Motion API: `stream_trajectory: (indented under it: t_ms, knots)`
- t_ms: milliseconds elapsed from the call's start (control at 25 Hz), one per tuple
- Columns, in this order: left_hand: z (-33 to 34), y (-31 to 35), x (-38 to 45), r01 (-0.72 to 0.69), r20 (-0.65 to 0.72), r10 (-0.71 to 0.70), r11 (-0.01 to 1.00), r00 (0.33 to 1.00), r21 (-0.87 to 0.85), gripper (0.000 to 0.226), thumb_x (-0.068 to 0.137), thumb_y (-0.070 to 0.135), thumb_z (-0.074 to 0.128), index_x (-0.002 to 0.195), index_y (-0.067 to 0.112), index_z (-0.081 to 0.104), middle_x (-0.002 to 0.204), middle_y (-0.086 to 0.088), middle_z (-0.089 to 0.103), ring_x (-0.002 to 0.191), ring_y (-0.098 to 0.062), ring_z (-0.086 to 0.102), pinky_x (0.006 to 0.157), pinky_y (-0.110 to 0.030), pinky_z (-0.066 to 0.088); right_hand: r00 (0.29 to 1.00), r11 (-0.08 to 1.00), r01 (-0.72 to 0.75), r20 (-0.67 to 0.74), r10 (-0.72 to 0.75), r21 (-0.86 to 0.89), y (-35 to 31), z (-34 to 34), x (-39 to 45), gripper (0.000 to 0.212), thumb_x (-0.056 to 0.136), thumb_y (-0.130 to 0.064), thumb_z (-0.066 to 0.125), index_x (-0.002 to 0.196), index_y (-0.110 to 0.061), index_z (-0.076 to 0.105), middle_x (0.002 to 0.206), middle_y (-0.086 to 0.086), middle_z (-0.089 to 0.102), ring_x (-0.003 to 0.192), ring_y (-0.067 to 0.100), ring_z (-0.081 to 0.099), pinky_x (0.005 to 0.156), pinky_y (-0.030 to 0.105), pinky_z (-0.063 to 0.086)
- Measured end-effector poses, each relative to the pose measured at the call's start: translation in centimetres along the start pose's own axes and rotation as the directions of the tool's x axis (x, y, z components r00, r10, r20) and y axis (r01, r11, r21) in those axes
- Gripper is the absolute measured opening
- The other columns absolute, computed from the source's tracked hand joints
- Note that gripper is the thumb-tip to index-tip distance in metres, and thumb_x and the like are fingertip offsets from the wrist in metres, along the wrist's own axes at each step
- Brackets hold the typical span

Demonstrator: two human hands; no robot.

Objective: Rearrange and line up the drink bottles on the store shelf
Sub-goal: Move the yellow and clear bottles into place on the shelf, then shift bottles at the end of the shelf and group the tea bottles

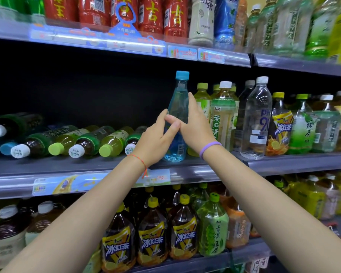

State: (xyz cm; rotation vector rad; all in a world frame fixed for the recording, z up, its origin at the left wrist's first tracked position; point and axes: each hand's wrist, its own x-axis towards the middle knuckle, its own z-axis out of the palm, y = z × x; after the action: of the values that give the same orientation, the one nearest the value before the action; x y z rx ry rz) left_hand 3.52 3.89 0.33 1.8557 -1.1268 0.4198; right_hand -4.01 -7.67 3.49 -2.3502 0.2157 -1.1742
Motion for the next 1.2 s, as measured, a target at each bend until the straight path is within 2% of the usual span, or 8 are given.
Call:
stream_trajectory:
  t_ms: [160, 280, 440, 560, 640, 720, 840, 1200]
  knots:
    - [1.0, 0.1, 0.8, 0.025, 0.078, -0.026, 1.000, 0.997, 0.014, 0.063, 0.100, 0.058, 0.027, 0.154, 0.026, 0.020, 0.090, -0.007, 0.065, 0.089, -0.027, 0.062, 0.069, -0.034, 0.039, 0.989, 0.969, 0.055, -0.117, -0.086, -0.241, 0.7, -0.2, 0.2, 0.081, 0.094, -0.051, 0.057, 0.153, -0.009, 0.023, 0.141, 0.012, 0.040, 0.125, 0.028, 0.045, 0.095, 0.037, 0.046]
    - [0.8, 0.3, 1.2, -0.001, 0.102, -0.004, 0.999, 0.995, 0.044, 0.057, 0.102, 0.052, 0.027, 0.153, 0.026, 0.028, 0.118, -0.009, 0.066, 0.109, -0.029, 0.060, 0.083, -0.036, 0.045, 0.976, 0.931, 0.024, -0.191, -0.100, -0.364, 1.1, -0.2, 0.1, 0.070, 0.093, -0.047, 0.058, 0.144, -0.005, 0.037, 0.128, 0.014, 0.045, 0.116, 0.029, 0.047, 0.084, 0.035, 0.049]
    - [-1.9, -1.3, 1.4, -0.107, 0.007, 0.120, 0.851, 0.993, 0.514, 0.040, 0.099, 0.042, 0.038, 0.133, 0.030, 0.057, 0.122, -0.001, 0.064, 0.119, -0.030, 0.053, 0.096, -0.043, 0.041, 0.804, 0.796, 0.193, -0.373, -0.463, -0.573, -0.1, 1.0, -0.4, 0.039, 0.085, -0.017, 0.063, 0.122, -0.006, 0.059, 0.106, 0.016, 0.055, 0.093, 0.034, 0.054, 0.074, 0.042, 0.048]
    - [-4.5, -3.4, 0.2, -0.015, -0.005, 0.023, 0.779, 1.000, 0.627, 0.038, 0.096, 0.040, 0.043, 0.130, 0.029, 0.059, 0.123, -0.003, 0.061, 0.118, -0.028, 0.050, 0.100, -0.043, 0.034, 0.872, 0.785, 0.449, 0.018, -0.489, -0.427, -2.2, 2.9, -0.7, 0.018, 0.090, -0.011, 0.053, 0.104, -0.011, 0.063, 0.094, 0.011, 0.058, 0.082, 0.034, 0.059, 0.066, 0.044, 0.049]
    - [-6.1, -4.8, -0.6, 0.021, 0.009, -0.036, 0.755, 0.999, 0.656, 0.035, 0.097, 0.037, 0.042, 0.124, 0.027, 0.060, 0.119, -0.003, 0.060, 0.115, -0.027, 0.050, 0.099, -0.043, 0.034, 0.872, 0.774, 0.482, 0.315, -0.375, -0.411, -2.6, 4.8, -0.9, 0.024, 0.094, -0.014, 0.048, 0.115, -0.018, 0.059, 0.100, 0.007, 0.058, 0.088, 0.032, 0.060, 0.069, 0.044, 0.051]
    - [-7.2, -6.0, -1.2, 0.044, 0.023, -0.079, 0.744, 0.997, 0.667, 0.035, 0.097, 0.037, 0.041, 0.124, 0.025, 0.061, 0.119, -0.004, 0.061, 0.115, -0.027, 0.050, 0.098, -0.042, 0.036, 0.841, 0.725, 0.509, 0.447, -0.304, -0.464, -2.5, 6.4, -0.7, 0.046, 0.091, -0.008, 0.051, 0.133, -0.027, 0.049, 0.114, 0.005, 0.051, 0.096, 0.028, 0.056, 0.072, 0.045, 0.052]
    - [-8.1, -7.1, -1.6, 0.046, 0.040, -0.092, 0.774, 0.995, 0.632, 0.034, 0.096, 0.038, 0.041, 0.117, 0.023, 0.063, 0.116, -0.002, 0.064, 0.113, -0.025, 0.052, 0.092, -0.041, 0.040, 0.805, 0.674, 0.551, 0.527, -0.273, -0.492, -2.5, 8.2, 0.3, 0.065, 0.086, -0.004, 0.056, 0.142, -0.034, 0.038, 0.128, 0.004, 0.043, 0.105, 0.028, 0.052, 0.073, 0.045, 0.053]
    - [-9.5, -7.2, -3.1, -0.006, 0.088, -0.046, 0.856, 0.995, 0.516, 0.046, 0.090, 0.031, 0.051, 0.136, 0.026, 0.047, 0.116, -0.001, 0.061, 0.114, -0.027, 0.051, 0.099, -0.041, 0.035, 0.759, 0.455, 0.647, 0.575, -0.306, -0.612, -3.4, 10.0, 1.3, 0.060, 0.088, -0.008, 0.059, 0.140, -0.027, 0.036, 0.142, 0.000, 0.042, 0.112, 0.028, 0.051, 0.065, 0.031, 0.037]
